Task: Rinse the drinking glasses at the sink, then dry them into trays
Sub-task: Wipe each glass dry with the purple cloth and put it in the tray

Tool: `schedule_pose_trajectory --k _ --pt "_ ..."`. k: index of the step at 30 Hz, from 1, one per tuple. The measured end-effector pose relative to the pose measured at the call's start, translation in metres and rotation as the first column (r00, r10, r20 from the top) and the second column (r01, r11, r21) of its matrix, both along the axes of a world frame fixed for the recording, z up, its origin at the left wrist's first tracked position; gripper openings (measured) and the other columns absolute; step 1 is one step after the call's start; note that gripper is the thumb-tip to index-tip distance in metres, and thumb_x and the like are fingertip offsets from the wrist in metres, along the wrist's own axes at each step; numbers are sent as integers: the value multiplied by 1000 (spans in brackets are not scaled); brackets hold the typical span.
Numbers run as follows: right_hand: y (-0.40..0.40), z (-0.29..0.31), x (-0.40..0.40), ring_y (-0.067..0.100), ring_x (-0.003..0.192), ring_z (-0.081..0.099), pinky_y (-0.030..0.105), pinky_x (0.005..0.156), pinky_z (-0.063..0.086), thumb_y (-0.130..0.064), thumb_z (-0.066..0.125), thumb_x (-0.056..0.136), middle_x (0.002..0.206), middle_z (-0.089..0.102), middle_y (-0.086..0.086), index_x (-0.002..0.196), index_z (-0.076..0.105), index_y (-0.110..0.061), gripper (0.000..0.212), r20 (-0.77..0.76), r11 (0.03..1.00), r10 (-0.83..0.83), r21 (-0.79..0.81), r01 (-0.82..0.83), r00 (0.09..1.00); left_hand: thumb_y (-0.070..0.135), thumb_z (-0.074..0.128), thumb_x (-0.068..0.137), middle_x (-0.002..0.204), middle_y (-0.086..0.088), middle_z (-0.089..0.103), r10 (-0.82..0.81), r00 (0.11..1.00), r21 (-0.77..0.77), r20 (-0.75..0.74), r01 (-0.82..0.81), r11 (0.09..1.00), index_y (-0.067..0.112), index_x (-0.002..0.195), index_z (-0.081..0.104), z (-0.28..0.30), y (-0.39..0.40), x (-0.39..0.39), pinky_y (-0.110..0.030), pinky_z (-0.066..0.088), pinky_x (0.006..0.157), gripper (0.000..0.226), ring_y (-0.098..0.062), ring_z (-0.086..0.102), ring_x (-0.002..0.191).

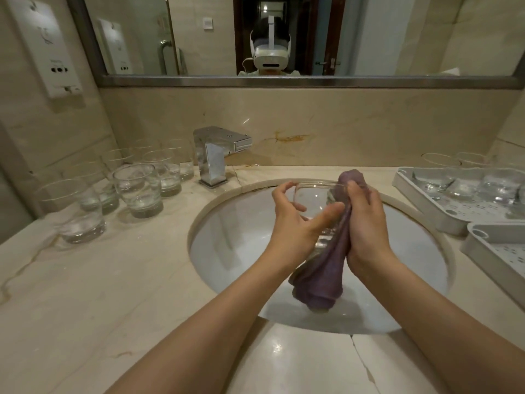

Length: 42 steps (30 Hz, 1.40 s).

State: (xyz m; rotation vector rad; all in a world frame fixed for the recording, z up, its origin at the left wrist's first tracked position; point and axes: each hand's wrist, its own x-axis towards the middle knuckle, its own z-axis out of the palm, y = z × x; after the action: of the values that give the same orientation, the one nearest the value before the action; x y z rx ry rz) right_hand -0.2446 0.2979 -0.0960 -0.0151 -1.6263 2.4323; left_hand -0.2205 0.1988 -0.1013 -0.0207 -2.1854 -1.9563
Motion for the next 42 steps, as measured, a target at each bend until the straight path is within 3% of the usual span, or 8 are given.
schedule_pose_trajectory --k 4,8,15,18,24,32,38,42 --pt "-13 -9 16 -6 105 49 13 93 40 -23 60 92 118 48 2 113 52 -30 23 -465 862 -19 441 250 885 49 52 93 114 -3 54 75 995 244 63 -88 966 25 136 28 0 -6 -6 -26 49 79 55 -14 57 101" --pt "-26 -30 11 0 110 45 17 95 43 -41 55 86 121 37 -2 123 50 -30 39 -646 712 47 557 428 762 54 41 95 121 -11 58 128 989 333 74 -145 931 12 134 39 -5 -6 -10 -36 56 83 57 -19 63 102" --pt "-1 -6 -6 15 93 60 31 85 50 -29 58 93 101 62 2 101 56 -26 9 -151 990 -36 126 56 988 42 41 99 103 -2 59 -20 999 243 29 12 970 20 134 34 -8 14 1 -17 51 64 42 0 62 72" --pt "5 1 -10 19 80 62 31 71 53 -24 52 98 88 64 4 101 55 -15 10 15 998 20 -67 -19 1000 53 50 92 102 -1 62 -103 994 200 24 96 975 17 136 36 -4 9 -1 -20 51 63 58 -3 65 75" --pt "0 1 -4 23 96 66 43 90 54 -29 54 97 104 66 10 98 54 -20 9 98 996 40 -83 -32 994 45 65 82 111 -5 48 -19 1000 10 3 19 1000 30 129 23 1 -4 -1 -16 44 73 65 -12 54 95" --pt "-28 -32 12 -13 109 41 8 95 36 -38 58 86 119 39 -1 125 51 -28 40 -559 721 104 613 325 823 46 39 98 115 -14 62 200 965 441 167 -255 860 12 127 42 -5 -12 -17 -42 55 80 45 -26 66 98" --pt "-11 -12 -8 16 97 61 38 94 48 -33 57 93 108 62 7 105 55 -26 14 -138 983 -32 176 57 990 50 41 97 98 -4 60 77 996 300 33 -84 950 17 124 36 -10 9 -4 -35 55 78 43 -17 66 88" --pt "2 -12 -15 35 98 64 49 89 52 -30 57 94 108 64 21 123 52 -3 39 109 991 84 -114 -72 990 58 52 83 104 -2 56 -72 997 166 19 68 984 21 129 33 -5 6 -4 -16 46 61 62 3 59 69"
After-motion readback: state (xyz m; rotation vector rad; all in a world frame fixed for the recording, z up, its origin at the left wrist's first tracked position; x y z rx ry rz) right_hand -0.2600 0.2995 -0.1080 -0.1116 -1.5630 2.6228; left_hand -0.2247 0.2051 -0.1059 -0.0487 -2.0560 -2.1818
